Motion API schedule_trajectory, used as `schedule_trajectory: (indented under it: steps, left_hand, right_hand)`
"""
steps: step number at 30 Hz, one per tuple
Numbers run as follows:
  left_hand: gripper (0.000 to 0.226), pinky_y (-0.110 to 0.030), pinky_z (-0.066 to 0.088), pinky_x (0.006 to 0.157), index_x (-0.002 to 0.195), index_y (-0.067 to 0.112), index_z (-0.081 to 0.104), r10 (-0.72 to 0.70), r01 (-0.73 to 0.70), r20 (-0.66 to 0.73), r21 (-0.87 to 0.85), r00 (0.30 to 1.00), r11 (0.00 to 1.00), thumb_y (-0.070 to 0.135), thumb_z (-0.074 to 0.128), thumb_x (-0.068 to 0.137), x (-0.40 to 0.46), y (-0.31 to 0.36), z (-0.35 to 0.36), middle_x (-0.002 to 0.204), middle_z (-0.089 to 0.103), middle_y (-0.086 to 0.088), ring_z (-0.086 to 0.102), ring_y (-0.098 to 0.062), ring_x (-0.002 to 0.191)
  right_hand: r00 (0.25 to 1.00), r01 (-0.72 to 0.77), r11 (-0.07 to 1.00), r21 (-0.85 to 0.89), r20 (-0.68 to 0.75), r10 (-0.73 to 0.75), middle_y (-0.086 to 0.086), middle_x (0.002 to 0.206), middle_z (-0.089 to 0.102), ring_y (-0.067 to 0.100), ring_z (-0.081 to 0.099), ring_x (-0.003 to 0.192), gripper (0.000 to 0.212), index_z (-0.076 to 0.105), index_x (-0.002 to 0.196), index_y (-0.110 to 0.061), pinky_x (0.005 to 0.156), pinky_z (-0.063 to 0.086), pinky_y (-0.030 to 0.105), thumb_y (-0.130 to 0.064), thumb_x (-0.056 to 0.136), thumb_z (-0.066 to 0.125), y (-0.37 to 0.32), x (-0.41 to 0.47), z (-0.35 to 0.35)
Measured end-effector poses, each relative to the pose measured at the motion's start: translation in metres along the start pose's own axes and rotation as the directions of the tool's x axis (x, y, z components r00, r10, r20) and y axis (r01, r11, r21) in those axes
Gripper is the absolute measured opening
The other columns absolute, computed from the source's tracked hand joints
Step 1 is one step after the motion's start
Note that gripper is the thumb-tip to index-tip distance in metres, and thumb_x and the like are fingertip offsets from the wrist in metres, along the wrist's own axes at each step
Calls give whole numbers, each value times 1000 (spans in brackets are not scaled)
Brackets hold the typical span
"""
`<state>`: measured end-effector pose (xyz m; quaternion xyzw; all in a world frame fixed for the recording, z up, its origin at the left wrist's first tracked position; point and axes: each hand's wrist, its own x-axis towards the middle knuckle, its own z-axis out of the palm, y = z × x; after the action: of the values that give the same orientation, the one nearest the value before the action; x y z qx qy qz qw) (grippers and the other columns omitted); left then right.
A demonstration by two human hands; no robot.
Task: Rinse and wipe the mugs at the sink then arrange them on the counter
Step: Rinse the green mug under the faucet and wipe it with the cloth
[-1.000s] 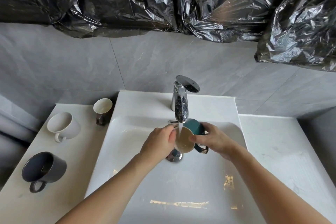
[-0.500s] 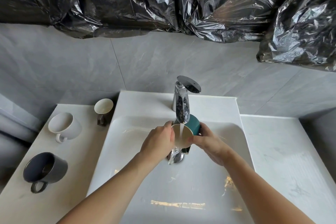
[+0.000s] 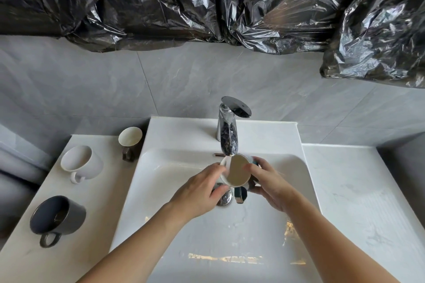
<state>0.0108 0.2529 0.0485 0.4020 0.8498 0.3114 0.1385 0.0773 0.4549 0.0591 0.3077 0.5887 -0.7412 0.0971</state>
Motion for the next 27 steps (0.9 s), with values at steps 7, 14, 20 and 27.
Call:
schedule_trajectory:
  steps: [7,14,20,27]
  left_hand:
    - [24,-24,45,85,117,23,62,54,-53,11,-88,998,995,35,47,101,8,-6,3,109,61,10,57,-8,99]
    - [14,-32,49,76,90,30,62,-208,222,81,-263,975,939,33,52,100,14,-1,-2,81,65,7,59,-10,78]
    - [33,-52,51,94,82,32,60,-363,431,233,-467,902,772,63,49,80,18,-11,0,79,64,5,64,-24,84]
    - [34,-54,54,92,95,11,61,-425,549,352,-601,834,581,42,50,99,18,0,-3,92,66,-16,69,-35,89]
  right_hand:
    - [995,-93,990,-106,28,97,9,117,68,23,70,99,36,58,125,-28,79,61,41,-50,97,52,-2,-8,4]
    - [972,-200,905,-374,43,233,16,86,69,28,62,69,78,68,104,-11,72,58,40,-79,89,33,-3,-5,2]
    - [962,-237,784,-573,-27,271,8,63,54,20,57,49,76,58,74,-9,52,50,26,-77,92,27,0,-9,5]
    - [953,-272,702,-658,-83,291,7,72,53,21,57,55,83,63,104,-7,50,47,24,-82,87,30,2,-3,3]
